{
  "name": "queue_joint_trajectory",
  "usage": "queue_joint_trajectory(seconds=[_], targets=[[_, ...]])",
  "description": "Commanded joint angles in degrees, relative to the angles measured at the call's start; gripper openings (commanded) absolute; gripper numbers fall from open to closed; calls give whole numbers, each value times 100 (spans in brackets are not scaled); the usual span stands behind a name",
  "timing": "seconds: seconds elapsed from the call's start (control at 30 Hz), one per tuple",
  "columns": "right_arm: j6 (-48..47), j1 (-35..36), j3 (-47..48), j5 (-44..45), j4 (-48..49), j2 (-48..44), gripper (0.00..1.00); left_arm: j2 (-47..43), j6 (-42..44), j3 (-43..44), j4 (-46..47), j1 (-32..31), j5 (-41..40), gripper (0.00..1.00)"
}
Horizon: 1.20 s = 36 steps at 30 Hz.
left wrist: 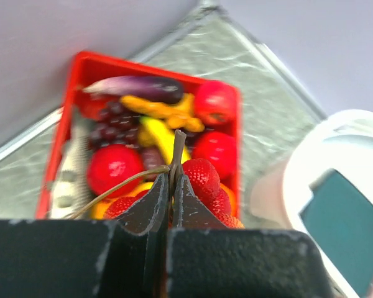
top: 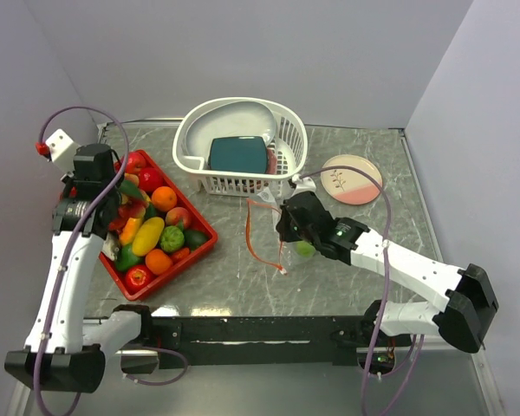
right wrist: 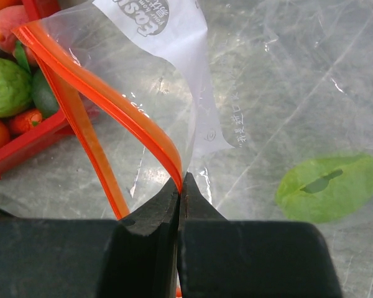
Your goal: Place the food in the zip-top bag and seal the zipper
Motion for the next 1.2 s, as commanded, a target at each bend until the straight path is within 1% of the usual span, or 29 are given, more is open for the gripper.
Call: queue_joint_trajectory(seconds=[0.0,0.03,0.07,0.1,0.17,0.33,0.37,0.4,0.5,0.63,0.73,0.87,0.9,1.03,1.13,1.17], targets=[[-83,-39,432,-49,8,121,0,-385,599,313,601,-130,916,1],[-74,-57,494,-75,-18,139,0,-438,608,305,680,-165,1153,1],[-74,-57,520,-119,-27,182,0,-525,608,244,741,-183,1608,1],[-57,-83,556,-163,-27,183,0,-569,565,200,803,-226,1899,1],[-13,-118,644,-207,-27,226,0,-692,398,-19,1137,-489,2409,1],[40,-258,915,-330,-97,384,0,-728,64,-266,1699,-1367,2929,1],[58,-285,960,-357,-98,411,0,-711,-15,-336,1970,-1448,3061,1],[58,-320,995,-418,-106,446,0,-676,-172,-372,2112,-1518,3445,1],[111,-434,1127,-541,-115,525,0,-483,-463,-504,2762,-1948,3834,1],[172,-514,1302,-682,-141,587,0,-175,-666,-653,3509,-2642,3968,1],[207,-593,1373,-778,-142,596,0,10,-798,-793,4019,-2968,3994,1],[286,-742,1382,-1103,-124,570,0,247,-1026,-1110,4704,-3171,4064,1],[321,-812,1365,-1165,-115,535,0,274,-1166,-1189,5019,-3206,4125,1],[374,-971,1286,-1271,-98,307,0,458,-1299,-1540,5382,-3338,4109,1],[392,-1076,1224,-1464,-115,183,0,616,-1282,-1568,5383,-3408,4021,1],[392,-1094,1215,-1482,-115,148,0,721,-1255,-1533,5226,-3435,3968,1]])
